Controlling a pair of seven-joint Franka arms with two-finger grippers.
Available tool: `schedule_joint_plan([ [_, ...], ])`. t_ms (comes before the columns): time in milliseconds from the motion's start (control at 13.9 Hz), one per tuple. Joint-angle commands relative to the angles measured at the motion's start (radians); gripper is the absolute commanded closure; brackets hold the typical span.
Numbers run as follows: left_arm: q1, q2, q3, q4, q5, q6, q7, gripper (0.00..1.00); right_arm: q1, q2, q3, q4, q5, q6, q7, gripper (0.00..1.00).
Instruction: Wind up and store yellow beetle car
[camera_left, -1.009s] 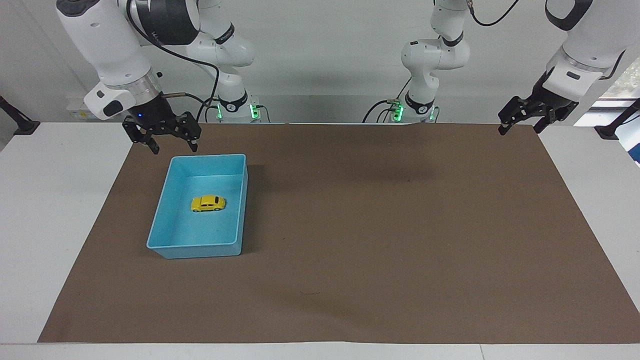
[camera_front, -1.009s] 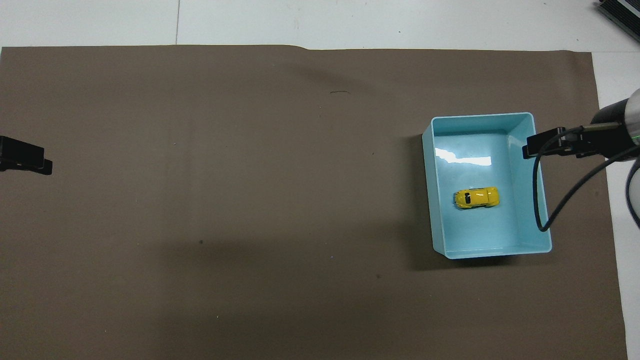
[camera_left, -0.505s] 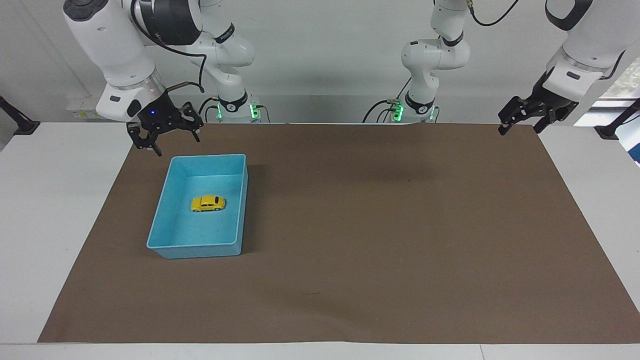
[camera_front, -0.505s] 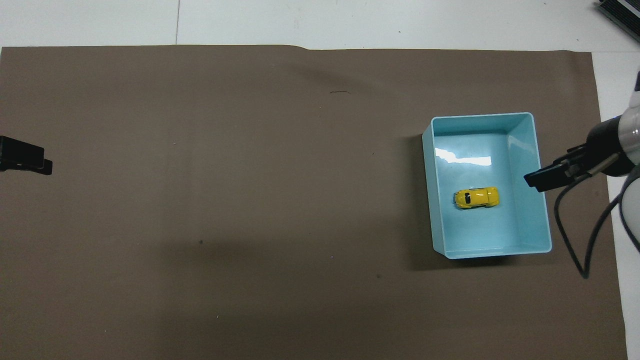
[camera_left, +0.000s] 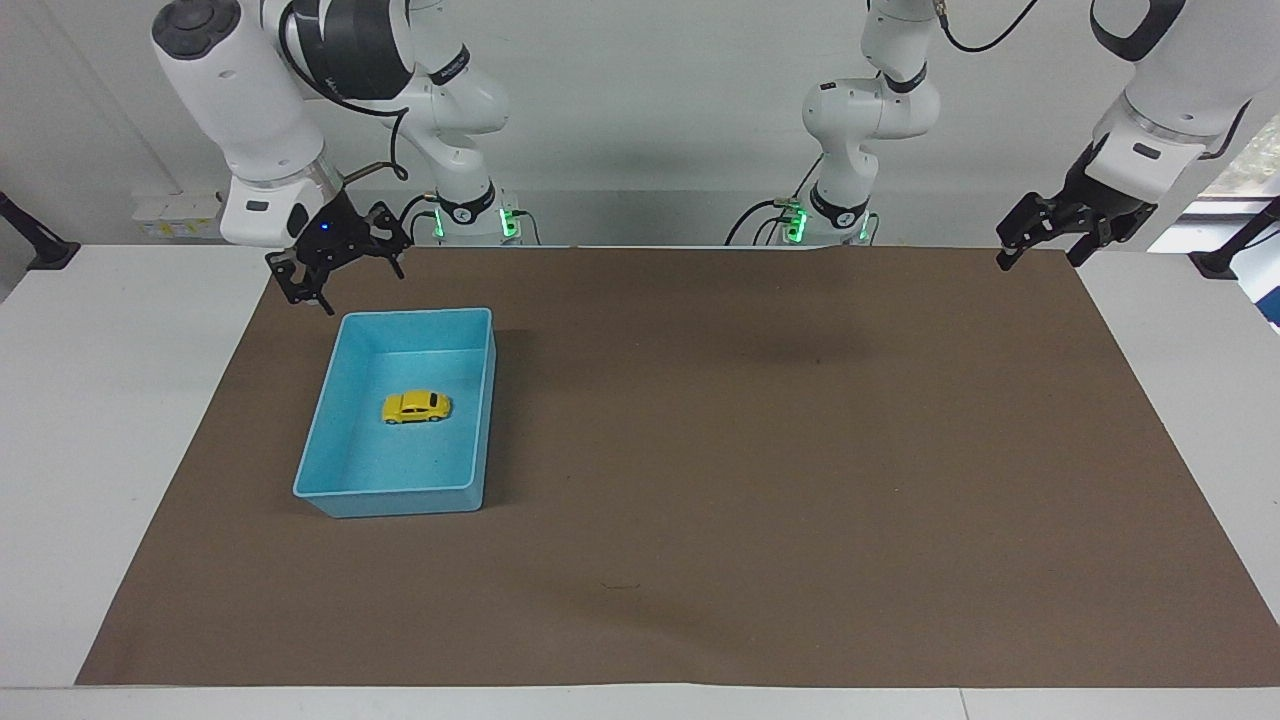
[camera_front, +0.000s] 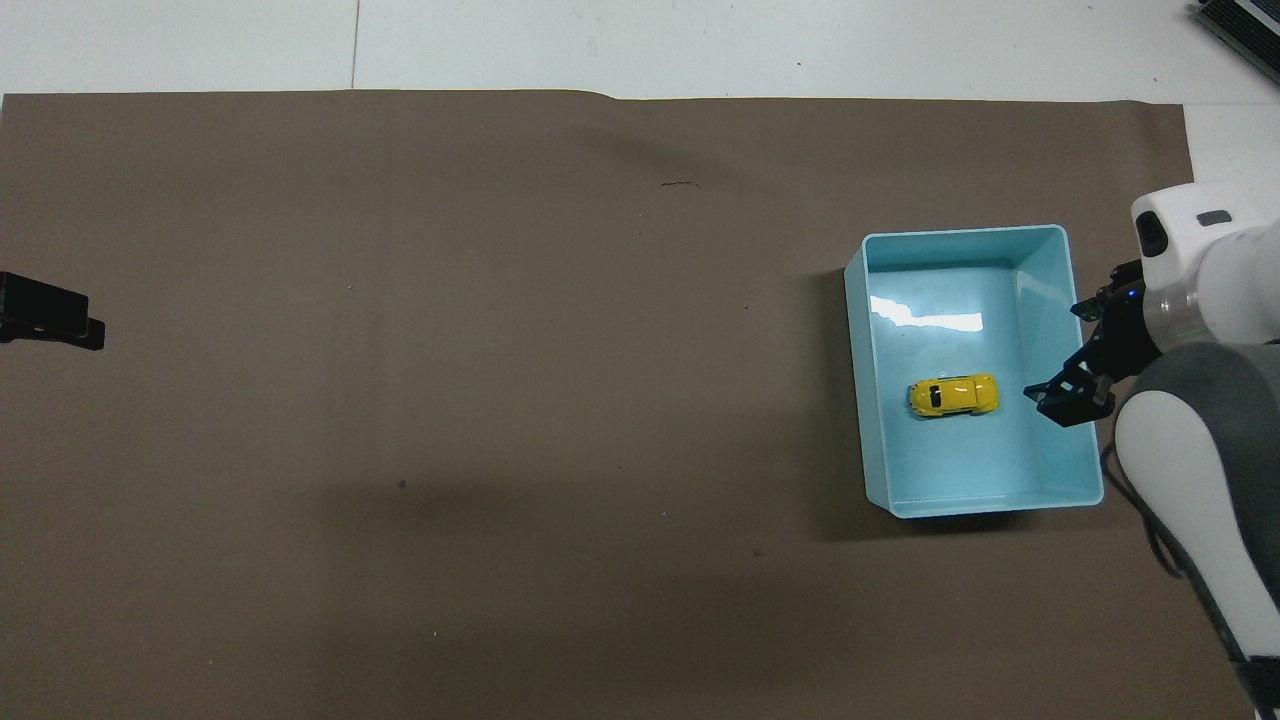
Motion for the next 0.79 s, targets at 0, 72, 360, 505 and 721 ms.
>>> schedule_joint_plan([
  [0,0.015,-0.014,-0.013,-0.012,0.009,-0.011,-0.005,0.00,-0.015,0.003,0.005,-0.088,-0.016,0.116,-0.157,0.00],
  [72,0.015,-0.014,-0.013,-0.012,0.009,-0.011,-0.005,0.00,-0.015,0.007,0.005,-0.101,-0.016,0.138,-0.162,0.00],
  [360,0.015,-0.014,-0.013,-0.012,0.009,-0.011,-0.005,0.00,-0.024,0.061,0.005,-0.032,-0.013,0.121,-0.135,0.00],
  [505,0.015,-0.014,-0.013,-0.012,0.009,-0.011,-0.005,0.00,-0.026,0.073,0.005,-0.003,-0.004,0.083,-0.043,0.00],
  [721,0.015,-0.014,-0.013,-0.012,0.009,-0.011,-0.005,0.00,-0.024,0.069,0.005,0.028,0.005,0.040,0.104,0.00],
])
